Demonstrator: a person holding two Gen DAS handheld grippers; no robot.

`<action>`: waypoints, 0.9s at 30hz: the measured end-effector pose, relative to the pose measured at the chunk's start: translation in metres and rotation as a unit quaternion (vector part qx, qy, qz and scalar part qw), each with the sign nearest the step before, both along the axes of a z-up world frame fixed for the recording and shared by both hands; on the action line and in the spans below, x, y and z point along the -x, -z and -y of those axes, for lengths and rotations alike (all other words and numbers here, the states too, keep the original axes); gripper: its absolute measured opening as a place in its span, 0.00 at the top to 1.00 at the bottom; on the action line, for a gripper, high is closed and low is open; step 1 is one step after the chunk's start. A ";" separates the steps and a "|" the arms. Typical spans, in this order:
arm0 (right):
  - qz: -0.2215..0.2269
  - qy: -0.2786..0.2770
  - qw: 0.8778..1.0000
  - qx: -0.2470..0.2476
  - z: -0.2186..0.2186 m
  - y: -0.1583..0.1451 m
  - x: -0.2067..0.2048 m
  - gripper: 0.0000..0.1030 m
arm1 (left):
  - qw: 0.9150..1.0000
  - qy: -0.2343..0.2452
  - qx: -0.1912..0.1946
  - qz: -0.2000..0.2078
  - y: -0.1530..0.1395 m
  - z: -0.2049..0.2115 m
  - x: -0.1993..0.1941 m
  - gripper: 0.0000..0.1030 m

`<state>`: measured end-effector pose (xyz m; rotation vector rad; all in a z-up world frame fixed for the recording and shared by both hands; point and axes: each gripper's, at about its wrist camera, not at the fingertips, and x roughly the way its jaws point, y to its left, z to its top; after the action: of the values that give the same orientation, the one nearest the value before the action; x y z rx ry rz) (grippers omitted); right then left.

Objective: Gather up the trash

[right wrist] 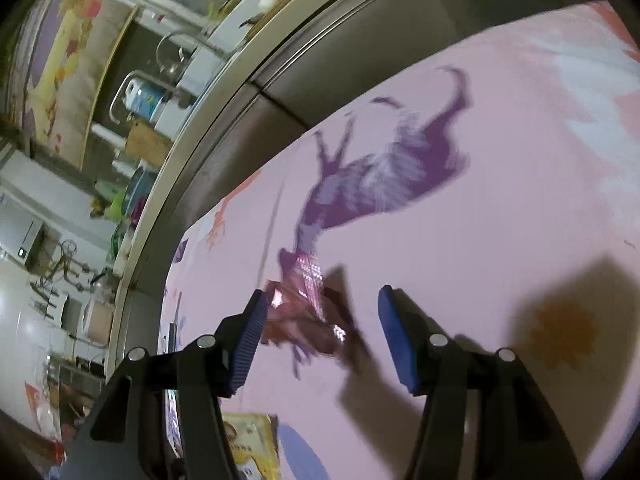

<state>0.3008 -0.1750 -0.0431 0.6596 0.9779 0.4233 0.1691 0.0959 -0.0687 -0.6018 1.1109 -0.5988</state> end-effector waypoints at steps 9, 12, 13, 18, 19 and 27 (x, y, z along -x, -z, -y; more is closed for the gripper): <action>0.003 -0.078 0.996 0.049 -0.040 0.002 -0.001 0.77 | 1.000 -0.005 -0.005 -0.003 0.001 0.001 0.004 0.98; 0.009 -0.085 0.994 0.065 -0.042 0.003 0.017 0.95 | 1.000 -0.003 -0.008 -0.002 -0.001 0.006 0.005 0.98; 0.013 -0.082 0.995 0.062 -0.038 0.003 0.024 0.96 | 1.000 -0.002 -0.008 -0.002 -0.001 0.008 0.006 0.98; 0.031 -0.061 0.996 0.063 -0.015 -0.002 0.063 0.97 | 1.000 0.006 -0.012 -0.001 -0.005 0.016 0.010 0.98; 0.035 -0.052 0.996 0.057 -0.007 -0.003 0.073 0.97 | 1.000 0.008 -0.012 0.001 -0.006 0.018 0.011 0.98; 0.058 0.026 0.997 0.042 0.060 -0.012 0.144 0.97 | 0.999 0.031 -0.012 0.012 -0.016 0.037 0.018 0.98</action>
<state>0.1565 -0.2347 -0.0306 0.5766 0.8612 0.3680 0.1512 0.0593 -0.0527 -0.5395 1.1151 -0.6440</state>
